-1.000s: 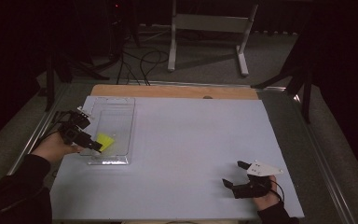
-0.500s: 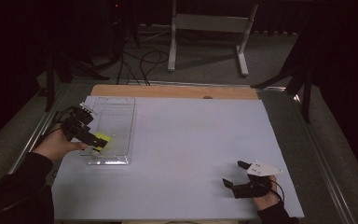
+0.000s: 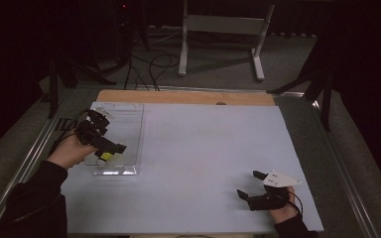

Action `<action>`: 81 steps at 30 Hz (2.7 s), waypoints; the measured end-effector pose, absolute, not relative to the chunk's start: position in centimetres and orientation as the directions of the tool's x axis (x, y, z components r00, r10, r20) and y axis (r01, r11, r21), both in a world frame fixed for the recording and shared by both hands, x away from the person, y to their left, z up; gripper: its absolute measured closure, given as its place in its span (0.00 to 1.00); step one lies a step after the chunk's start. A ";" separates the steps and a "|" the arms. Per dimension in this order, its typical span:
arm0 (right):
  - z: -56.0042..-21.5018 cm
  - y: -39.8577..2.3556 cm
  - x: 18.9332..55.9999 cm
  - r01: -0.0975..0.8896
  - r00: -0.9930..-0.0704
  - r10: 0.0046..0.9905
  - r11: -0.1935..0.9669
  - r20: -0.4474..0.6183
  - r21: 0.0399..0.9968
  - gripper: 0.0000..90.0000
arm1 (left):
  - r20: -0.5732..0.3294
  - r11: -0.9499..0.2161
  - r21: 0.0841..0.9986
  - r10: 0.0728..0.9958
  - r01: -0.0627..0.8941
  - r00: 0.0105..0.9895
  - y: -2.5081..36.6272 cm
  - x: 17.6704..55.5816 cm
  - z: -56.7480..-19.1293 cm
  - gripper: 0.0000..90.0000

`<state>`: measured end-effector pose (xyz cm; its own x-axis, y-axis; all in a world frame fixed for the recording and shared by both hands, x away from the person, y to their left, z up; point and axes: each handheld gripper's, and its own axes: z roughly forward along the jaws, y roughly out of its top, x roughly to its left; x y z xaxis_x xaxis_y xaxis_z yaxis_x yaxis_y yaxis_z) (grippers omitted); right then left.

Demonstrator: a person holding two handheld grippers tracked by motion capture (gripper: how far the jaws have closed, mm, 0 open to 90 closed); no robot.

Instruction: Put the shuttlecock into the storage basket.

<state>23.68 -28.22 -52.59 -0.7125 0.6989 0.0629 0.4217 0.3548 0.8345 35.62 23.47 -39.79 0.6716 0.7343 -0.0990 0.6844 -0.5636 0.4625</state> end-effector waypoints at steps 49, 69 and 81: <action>-52.6 -28.2 23.6 0.414 -0.720 0.692 0.360 0.058 0.836 0.09 | -0.091 -0.656 0.642 0.449 0.397 0.889 10.9 34.5 -39.9 0.00; -52.5 -28.3 23.6 0.412 -0.721 0.691 0.361 0.057 0.837 0.09 | -0.114 -0.680 0.660 0.330 0.320 0.937 8.4 32.7 -43.4 0.00; -52.5 -28.3 23.6 0.413 -0.721 0.691 0.361 0.058 0.836 0.09 | -0.120 -0.700 0.648 0.295 0.300 0.948 8.7 31.1 -45.7 0.00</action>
<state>23.63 -28.29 -52.51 -0.7210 0.6905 0.0576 0.4126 0.3611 0.8363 31.13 8.71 -45.68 0.9480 0.2948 -0.1197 0.2996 -0.7004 0.6479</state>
